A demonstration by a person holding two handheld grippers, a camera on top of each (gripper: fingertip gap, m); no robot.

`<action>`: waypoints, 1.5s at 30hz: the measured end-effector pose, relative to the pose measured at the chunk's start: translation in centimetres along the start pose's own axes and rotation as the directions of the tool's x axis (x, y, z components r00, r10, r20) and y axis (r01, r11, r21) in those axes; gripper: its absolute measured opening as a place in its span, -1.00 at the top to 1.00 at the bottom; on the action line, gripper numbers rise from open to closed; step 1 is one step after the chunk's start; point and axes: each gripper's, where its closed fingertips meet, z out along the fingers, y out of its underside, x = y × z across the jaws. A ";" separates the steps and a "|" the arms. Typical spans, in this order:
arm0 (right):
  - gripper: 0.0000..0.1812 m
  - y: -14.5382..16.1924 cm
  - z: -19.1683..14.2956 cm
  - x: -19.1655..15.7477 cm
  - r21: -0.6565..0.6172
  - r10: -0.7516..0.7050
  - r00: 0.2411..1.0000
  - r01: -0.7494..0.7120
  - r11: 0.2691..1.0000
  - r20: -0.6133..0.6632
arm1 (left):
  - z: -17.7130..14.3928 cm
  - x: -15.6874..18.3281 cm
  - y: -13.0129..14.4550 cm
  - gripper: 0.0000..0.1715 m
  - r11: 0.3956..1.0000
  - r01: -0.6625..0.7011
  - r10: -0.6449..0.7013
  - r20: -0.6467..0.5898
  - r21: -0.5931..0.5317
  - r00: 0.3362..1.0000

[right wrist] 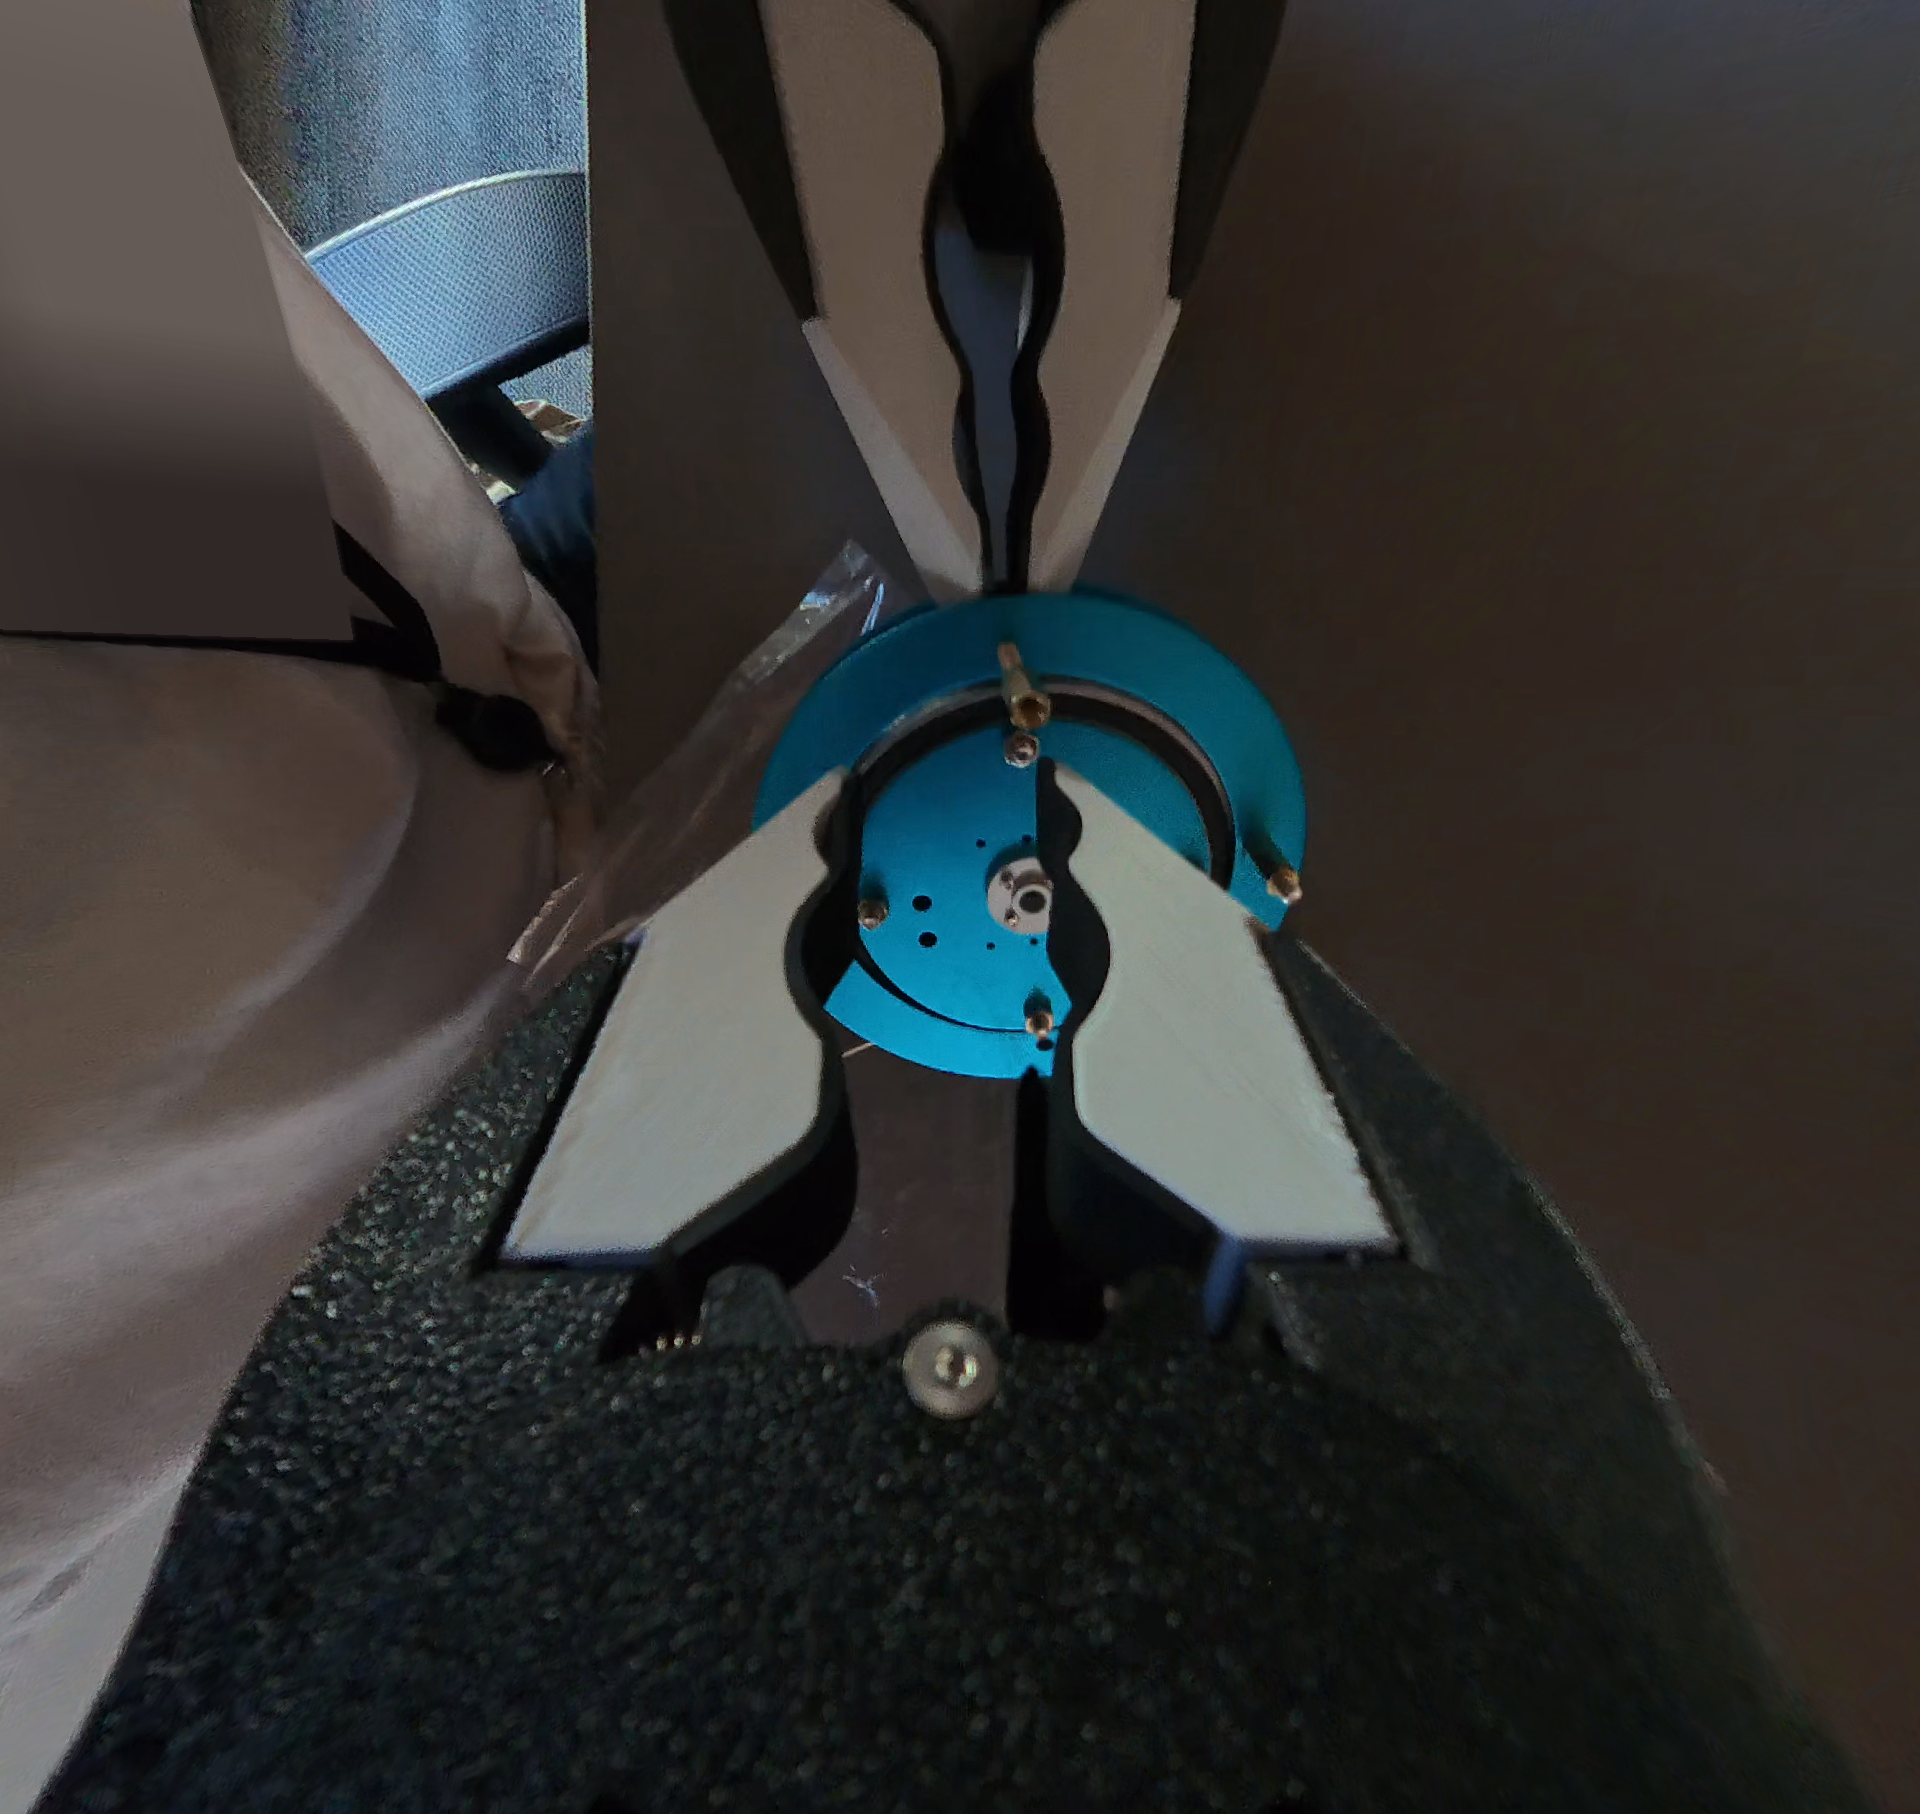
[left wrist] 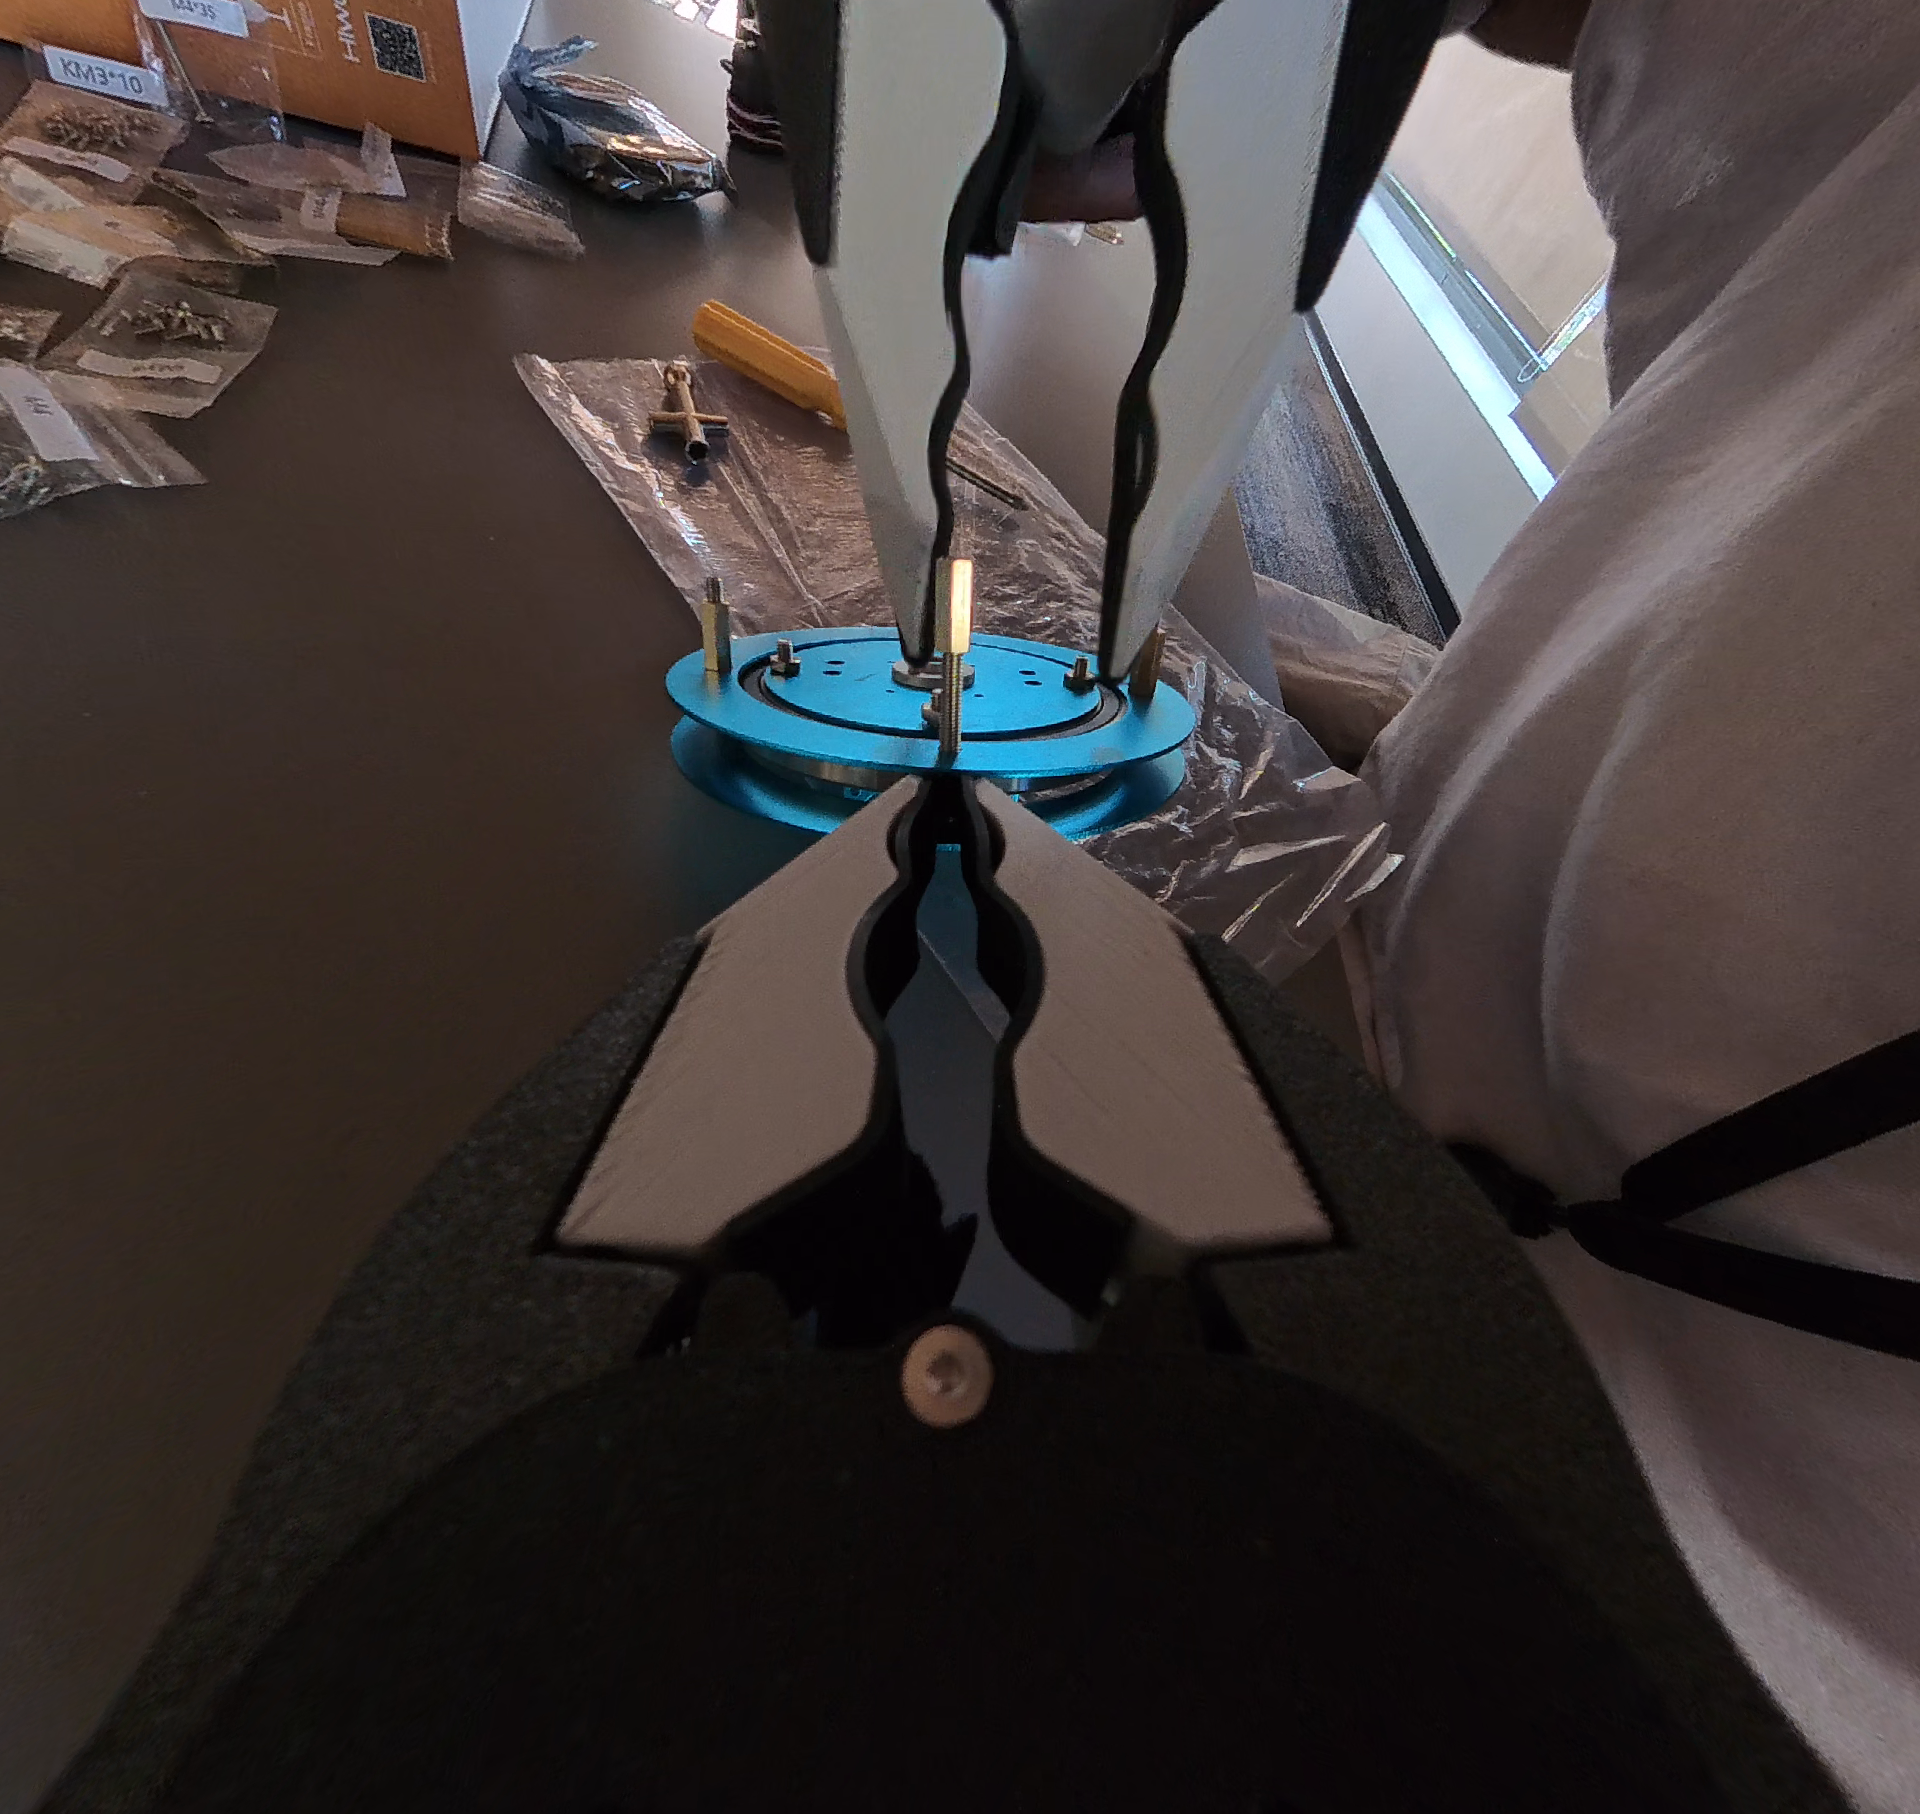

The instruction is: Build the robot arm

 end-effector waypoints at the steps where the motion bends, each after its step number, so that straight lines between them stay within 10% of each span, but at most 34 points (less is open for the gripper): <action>1: 0.64 0.1 -0.1 0.1 0.002 0.003 1.000 -0.003 1.000 -0.005 | 0.0 0.0 0.0 0.98 1.000 0.000 0.000 0.000 0.000 1.000; 26: 0.66 -2.9 -1.1 -0.3 0.103 -0.187 0.982 0.189 0.977 -0.029 | 0.0 0.1 0.2 0.98 1.000 -0.013 0.013 0.000 -0.007 1.000; 45: 0.73 -1.9 -1.3 1.2 0.013 0.014 0.997 -0.014 1.000 -0.074 | 0.0 0.2 0.3 0.98 0.999 -0.034 0.035 0.011 -0.013 0.999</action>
